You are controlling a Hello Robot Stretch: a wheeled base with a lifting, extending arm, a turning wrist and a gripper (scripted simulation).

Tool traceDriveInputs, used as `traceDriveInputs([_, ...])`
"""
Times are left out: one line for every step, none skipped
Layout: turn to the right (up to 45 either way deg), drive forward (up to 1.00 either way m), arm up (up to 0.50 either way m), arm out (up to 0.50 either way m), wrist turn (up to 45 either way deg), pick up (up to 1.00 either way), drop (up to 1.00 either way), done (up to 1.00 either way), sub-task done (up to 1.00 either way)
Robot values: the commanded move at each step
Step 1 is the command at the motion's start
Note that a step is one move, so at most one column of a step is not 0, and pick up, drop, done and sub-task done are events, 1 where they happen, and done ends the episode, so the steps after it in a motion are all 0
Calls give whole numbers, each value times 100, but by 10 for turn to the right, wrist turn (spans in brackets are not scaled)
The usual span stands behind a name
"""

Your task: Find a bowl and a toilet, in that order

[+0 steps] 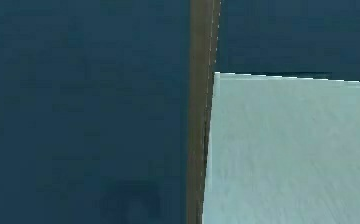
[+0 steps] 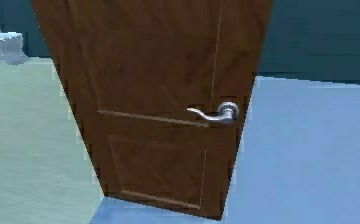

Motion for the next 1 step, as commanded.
traceDriveInputs([420, 0, 0, 0, 0, 0, 0, 0, 0])
